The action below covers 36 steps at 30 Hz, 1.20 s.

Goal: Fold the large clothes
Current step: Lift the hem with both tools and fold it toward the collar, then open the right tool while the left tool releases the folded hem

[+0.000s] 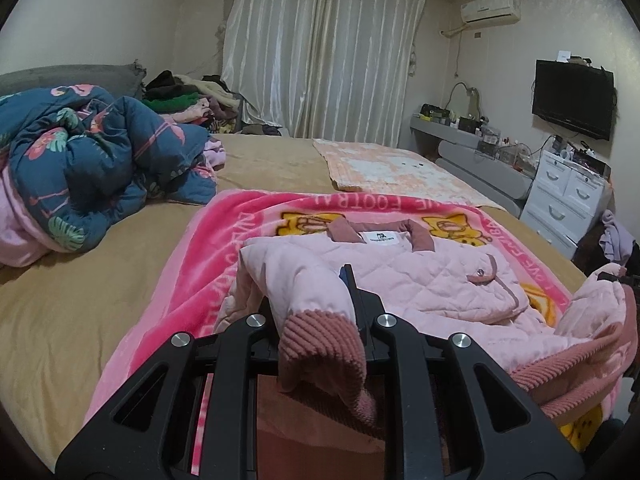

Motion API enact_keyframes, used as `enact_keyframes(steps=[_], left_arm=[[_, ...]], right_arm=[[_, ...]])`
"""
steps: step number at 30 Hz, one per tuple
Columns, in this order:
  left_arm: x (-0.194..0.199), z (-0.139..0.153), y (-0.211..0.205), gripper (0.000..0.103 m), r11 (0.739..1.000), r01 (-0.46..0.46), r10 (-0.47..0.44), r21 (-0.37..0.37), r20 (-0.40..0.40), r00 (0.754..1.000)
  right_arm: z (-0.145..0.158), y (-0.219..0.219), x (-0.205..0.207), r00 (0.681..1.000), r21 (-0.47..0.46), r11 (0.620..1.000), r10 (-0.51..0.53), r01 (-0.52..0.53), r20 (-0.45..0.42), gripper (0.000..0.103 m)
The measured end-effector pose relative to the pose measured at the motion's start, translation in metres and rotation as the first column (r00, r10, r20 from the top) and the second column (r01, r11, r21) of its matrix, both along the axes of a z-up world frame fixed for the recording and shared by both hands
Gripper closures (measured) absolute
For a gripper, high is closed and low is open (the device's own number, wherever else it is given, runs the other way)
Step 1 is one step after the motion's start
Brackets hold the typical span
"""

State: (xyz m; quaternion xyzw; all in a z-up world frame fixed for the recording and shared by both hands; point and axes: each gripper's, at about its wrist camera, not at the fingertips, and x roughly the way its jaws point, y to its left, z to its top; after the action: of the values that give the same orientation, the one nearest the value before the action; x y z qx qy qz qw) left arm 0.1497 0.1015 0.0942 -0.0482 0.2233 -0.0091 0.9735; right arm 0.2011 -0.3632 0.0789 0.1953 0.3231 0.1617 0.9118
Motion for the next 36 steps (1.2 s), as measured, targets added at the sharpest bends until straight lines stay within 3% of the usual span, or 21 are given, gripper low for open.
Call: enact_keyframes(steps=[15,28,31,32,33,35,36], left_arm=[[0.065,-0.008,-0.001,0.091,0.998,0.017,-0.014,0.063,-0.047,0.999],[0.106,-0.047,0.008,0.090,0.996,0.014,-0.001,0.092,-0.140,0.990],[0.114,-0.058,0.012,0.090,0.996,0.011,0.005,0.091,-0.167,0.986],[0.116,-0.061,0.011,0.089,0.996,0.010,0.006,0.092,-0.171,0.985],[0.118,-0.064,0.012,0.089,0.996,0.009,0.007,0.092,-0.178,0.984],[0.121,-0.068,0.013,0.089,0.996,0.009,0.008,0.089,-0.185,0.983],[0.122,-0.070,0.013,0.089,0.996,0.009,0.008,0.087,-0.189,0.982]], right_arm=[[-0.004,0.002,0.059,0.999,0.041,0.999,-0.034,0.036,-0.037,0.086],[-0.044,-0.002,0.107,0.997,0.203,0.979,-0.022,0.037,-0.075,0.078],[-0.047,-0.007,0.112,0.997,0.255,0.967,-0.001,0.021,-0.080,0.072],[-0.048,-0.010,0.112,0.997,0.282,0.959,0.010,0.011,-0.074,0.065],[-0.050,-0.014,0.113,0.998,0.314,0.949,0.023,-0.002,-0.064,0.058],[-0.049,-0.022,0.110,0.999,0.350,0.937,0.011,0.003,-0.040,0.025],[-0.047,-0.025,0.108,1.000,0.350,0.937,-0.006,0.015,-0.027,0.023]])
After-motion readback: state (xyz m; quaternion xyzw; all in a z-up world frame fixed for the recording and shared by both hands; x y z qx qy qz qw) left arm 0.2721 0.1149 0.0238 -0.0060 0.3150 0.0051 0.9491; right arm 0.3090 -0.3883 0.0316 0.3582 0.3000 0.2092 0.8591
